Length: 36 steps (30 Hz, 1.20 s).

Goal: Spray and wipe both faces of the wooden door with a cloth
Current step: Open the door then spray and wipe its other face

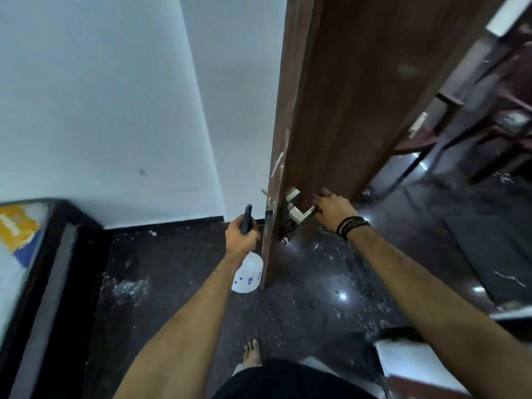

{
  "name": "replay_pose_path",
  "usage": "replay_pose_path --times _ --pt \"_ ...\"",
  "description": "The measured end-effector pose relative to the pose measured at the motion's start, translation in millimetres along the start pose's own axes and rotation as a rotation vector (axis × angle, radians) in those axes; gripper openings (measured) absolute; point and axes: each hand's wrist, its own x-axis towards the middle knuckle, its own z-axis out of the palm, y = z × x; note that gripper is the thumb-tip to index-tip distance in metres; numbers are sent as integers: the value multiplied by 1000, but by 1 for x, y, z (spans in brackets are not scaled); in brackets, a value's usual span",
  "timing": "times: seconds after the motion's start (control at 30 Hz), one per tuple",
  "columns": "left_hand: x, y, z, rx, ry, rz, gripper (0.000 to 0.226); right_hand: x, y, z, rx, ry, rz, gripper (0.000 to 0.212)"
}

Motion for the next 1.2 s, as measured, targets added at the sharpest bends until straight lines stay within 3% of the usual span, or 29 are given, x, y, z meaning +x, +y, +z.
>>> replay_pose_path --times 0.1,0.2,0.37,0.57,0.7,1.0,1.2 --pt "-8 3 12 51 -105 52 12 -51 12 15 147 271 217 43" --pt "-22 0 30 95 -213 84 15 -112 18 32 371 522 414 30" --pt "-62 -16 55 168 -355 47 18 -187 -15 44 545 704 466 23" --pt "-103 -40 58 225 -475 63 13 -224 -89 53 499 667 359 19" --pt "-104 -30 68 277 -532 147 5 -205 -106 35 439 604 373 32" --pt "-42 -2 95 382 -691 156 22 -119 -53 5 103 409 868 61" --pt "-10 13 128 393 -837 138 26 -125 -17 -15 13 168 1038 37"
